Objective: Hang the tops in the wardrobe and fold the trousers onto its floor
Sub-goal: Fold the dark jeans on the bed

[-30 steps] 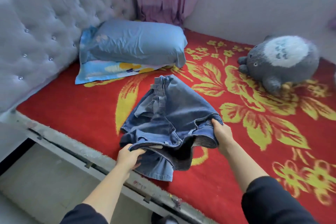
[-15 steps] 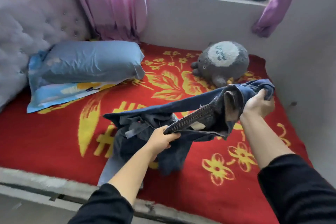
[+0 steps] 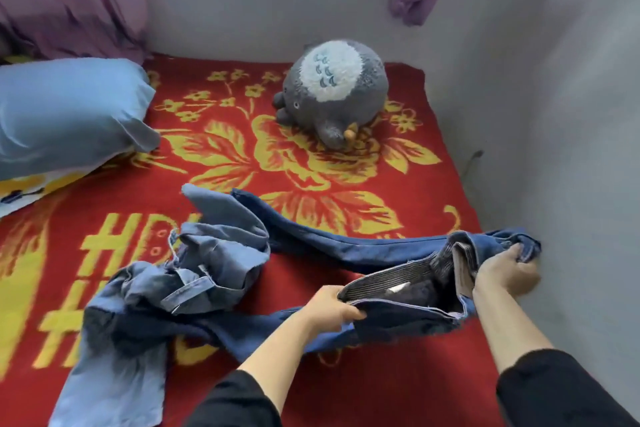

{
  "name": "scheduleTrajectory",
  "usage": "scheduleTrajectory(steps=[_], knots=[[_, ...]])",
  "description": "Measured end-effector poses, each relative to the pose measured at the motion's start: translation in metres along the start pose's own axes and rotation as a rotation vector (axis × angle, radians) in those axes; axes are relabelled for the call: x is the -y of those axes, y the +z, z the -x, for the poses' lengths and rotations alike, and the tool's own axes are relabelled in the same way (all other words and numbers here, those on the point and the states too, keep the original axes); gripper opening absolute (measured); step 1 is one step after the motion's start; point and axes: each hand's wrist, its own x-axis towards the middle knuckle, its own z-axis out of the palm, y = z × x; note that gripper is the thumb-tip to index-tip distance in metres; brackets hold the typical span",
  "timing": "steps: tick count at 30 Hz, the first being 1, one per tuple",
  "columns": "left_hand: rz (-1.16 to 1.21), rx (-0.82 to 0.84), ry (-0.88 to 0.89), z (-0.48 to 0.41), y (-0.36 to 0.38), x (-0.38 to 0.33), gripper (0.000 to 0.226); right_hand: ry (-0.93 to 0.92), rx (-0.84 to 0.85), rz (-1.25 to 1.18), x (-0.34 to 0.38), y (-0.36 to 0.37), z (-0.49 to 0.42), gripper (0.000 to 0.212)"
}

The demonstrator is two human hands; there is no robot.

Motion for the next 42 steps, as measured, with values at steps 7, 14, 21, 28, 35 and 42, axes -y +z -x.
scheduleTrajectory(steps=[7,14,21,28,35,42], knots=[[0.126,-0.159,-0.248,-0.030,-0.013,-0.003,0.011,-0.042,0.416,0.437,-0.020,0.017,-0.020,0.032],[0.280,-0.418,-0.121,-0.029,-0.119,-0.078,0.016,0.316,0.690,0.208,0.040,0.069,0.005,0.038],[0.264,-0.565,0.263,-0.007,-0.201,-0.234,0.010,0.159,0.817,-0.057,0.194,0.114,0.015,0.044],[0.409,-0.552,0.626,0.050,-0.257,-0.379,0.037,-0.092,0.910,-0.456,0.358,0.120,0.036,0.042],[0.482,-0.630,0.951,0.117,-0.299,-0.443,0.030,-0.246,0.897,-0.762,0.444,0.090,0.057,0.023],[0.267,-0.751,0.722,0.097,-0.304,-0.385,0.024,-0.187,0.765,-0.533,0.413,0.103,0.050,0.040]])
